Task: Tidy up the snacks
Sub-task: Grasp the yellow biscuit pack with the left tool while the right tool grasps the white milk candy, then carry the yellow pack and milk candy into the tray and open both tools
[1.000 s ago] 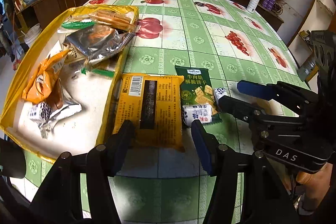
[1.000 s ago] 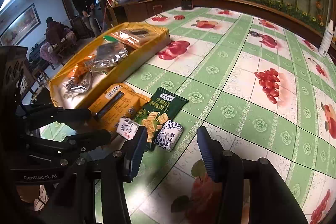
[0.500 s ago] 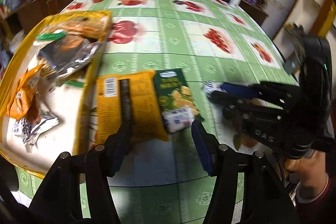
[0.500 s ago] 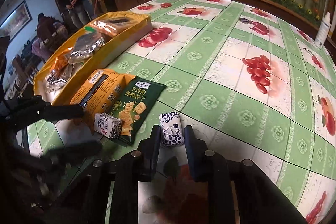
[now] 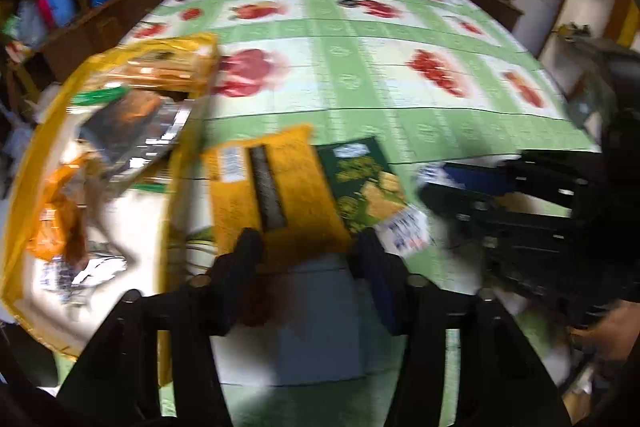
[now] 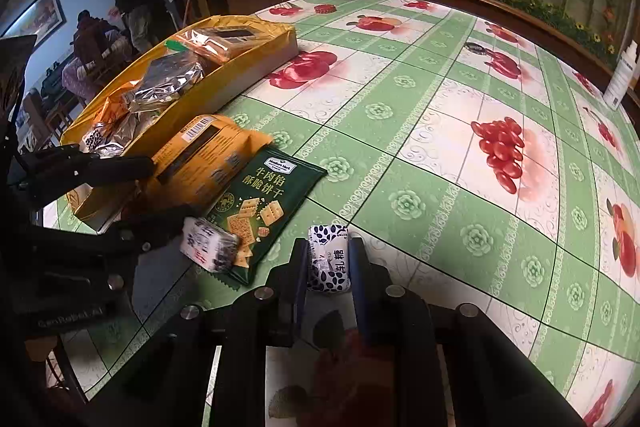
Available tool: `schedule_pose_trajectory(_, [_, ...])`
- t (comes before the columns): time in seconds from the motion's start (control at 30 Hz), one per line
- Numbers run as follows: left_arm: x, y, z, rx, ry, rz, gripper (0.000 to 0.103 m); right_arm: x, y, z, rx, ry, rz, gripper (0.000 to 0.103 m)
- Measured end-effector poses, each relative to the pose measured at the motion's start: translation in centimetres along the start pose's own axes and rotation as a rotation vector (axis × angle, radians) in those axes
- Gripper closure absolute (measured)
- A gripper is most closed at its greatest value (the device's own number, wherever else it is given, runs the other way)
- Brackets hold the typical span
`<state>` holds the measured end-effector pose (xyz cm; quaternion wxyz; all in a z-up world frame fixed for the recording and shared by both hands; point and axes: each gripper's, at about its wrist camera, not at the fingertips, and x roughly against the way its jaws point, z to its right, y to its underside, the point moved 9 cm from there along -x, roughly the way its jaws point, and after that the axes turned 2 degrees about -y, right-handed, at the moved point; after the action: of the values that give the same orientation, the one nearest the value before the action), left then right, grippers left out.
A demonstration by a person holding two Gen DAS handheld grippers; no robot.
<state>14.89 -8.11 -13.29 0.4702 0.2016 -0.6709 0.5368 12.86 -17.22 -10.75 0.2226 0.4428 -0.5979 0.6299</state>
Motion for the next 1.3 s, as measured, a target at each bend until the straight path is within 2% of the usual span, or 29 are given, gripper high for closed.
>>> schedule_pose_trajectory(0.1, [0.4,-0.6,-1.3,0.026,-0.076,0.022,0.056,0.2,0.1,0.6,-0.014,0.001,0.001,0.082])
schedule_pose_trajectory(0.2, [-0.3,-0.7,-2.9,0.105,-0.063,-0.017,0.056,0.2,0.0,0.8,-0.025,-0.011,0.005,0.082])
schedule_pose_trajectory(0.27, [-0.8,-0.9,-3.3,0.129,-0.075,-0.020,0.050,0.1,-0.1,0.8,-0.018,-0.006,0.008,0.080])
schedule_pose_trajectory(0.3, [-1.0,-1.2,-3.4,0.142,-0.080,-0.021,0.044,0.0,-0.2,0.7,-0.017,-0.009,0.007,0.079])
schedule_pose_trajectory(0.37, [-1.5,-1.7,-3.0,0.157,-0.055,-0.035,0.043,-0.1,-0.3,0.6,-0.010,-0.006,0.006,0.079])
schedule_pose_trajectory(0.5, [-2.6,-2.5,-2.0,0.166,-0.031,-0.072,0.031,-0.3,-0.5,0.5,-0.001,0.001,0.002,0.079])
schedule_pose_trajectory(0.57, [-3.5,-2.4,-2.2,0.177,-0.059,-0.104,0.031,-0.3,-0.5,0.6,0.005,0.008,0.002,0.080])
schedule_pose_trajectory(0.6, [-4.0,-2.3,-2.2,0.179,-0.069,-0.114,0.027,-0.3,-0.5,0.7,0.008,0.014,0.001,0.082])
schedule_pose_trajectory(0.63, [-4.1,-2.5,-2.1,0.165,-0.086,-0.098,0.026,-0.3,-0.4,0.7,0.011,0.017,0.002,0.082])
schedule_pose_trajectory(0.7, [-4.5,-2.5,-2.3,0.143,-0.148,-0.101,0.025,-0.2,-0.3,1.0,0.021,0.046,0.006,0.082])
schedule_pose_trajectory(0.77, [-4.5,-2.5,-2.0,0.131,-0.141,-0.088,0.028,0.0,-0.1,1.4,0.007,0.049,0.014,0.083])
schedule_pose_trajectory(0.8, [-4.4,-2.6,-2.0,0.127,-0.142,-0.081,0.033,0.1,-0.1,1.7,-0.008,0.043,0.020,0.083])
schedule_pose_trajectory(1.0, [-3.4,-2.2,-2.2,0.108,-0.156,-0.074,0.034,1.8,0.3,3.0,-0.094,0.000,0.059,0.083])
schedule_pose_trajectory(1.13, [-1.1,-2.0,-2.9,0.107,-0.223,-0.016,0.034,3.5,0.1,2.9,-0.126,-0.024,0.095,0.083])
schedule_pose_trajectory(1.23, [0.7,-1.9,-3.0,0.109,-0.227,0.022,0.034,4.7,-0.1,2.3,-0.147,-0.062,0.119,0.083])
schedule_pose_trajectory(1.3, [2.2,-1.7,-2.9,0.095,-0.265,0.062,0.034,5.4,-0.3,1.6,-0.142,-0.072,0.131,0.083])
